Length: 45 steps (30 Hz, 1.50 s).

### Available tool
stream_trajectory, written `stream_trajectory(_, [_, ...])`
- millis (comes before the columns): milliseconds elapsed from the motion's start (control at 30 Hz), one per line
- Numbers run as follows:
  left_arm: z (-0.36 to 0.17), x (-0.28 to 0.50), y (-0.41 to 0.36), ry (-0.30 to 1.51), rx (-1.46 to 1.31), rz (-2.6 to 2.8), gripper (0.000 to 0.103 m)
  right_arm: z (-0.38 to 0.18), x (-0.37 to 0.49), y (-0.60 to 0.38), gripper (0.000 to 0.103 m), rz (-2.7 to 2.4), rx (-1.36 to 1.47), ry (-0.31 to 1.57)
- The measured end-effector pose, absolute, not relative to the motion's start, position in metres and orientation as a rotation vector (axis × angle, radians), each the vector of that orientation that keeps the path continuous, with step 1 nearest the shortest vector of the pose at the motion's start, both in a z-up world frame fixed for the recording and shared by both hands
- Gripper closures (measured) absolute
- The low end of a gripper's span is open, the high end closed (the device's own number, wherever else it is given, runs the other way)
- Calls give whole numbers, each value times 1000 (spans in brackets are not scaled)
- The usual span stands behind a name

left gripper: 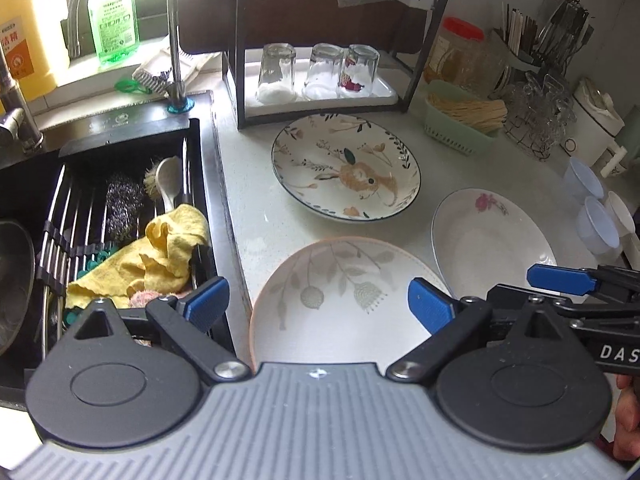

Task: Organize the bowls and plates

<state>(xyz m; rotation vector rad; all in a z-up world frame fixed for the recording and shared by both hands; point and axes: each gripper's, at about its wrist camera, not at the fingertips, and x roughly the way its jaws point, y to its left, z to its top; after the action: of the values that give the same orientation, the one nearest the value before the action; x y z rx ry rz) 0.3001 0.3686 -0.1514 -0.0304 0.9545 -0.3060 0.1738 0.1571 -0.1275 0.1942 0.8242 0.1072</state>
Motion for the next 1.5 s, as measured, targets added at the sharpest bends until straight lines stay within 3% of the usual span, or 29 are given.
stream_trajectory(100, [-171,301,376,990,-53,-308,18,-140,180,163,39,115,196,889])
stream_trajectory(167, [-185,304,382,1016,-86,-301,26,-147,185,164,52,112,213,927])
stream_trajectory(367, [-207,315,391,1044,-117,-301,48,-164,195,156,68,80,254,1026])
stream_trajectory(600, [-217,324,394,1054,-89,-300,69,-175,195,148,79,65,341,1060])
stream_trajectory(800, [-224,327,395,1054,-53,-313,76,-188,201,151,84,40,352,1089])
stream_trajectory(1100, [-227,333,399,1059,-115,-320,77,-198,202,146,84,52,425,1096])
stream_trajectory(1500, [-200,334,410,1099,-183,-365,77,-166,193,137,83,86,487,1079])
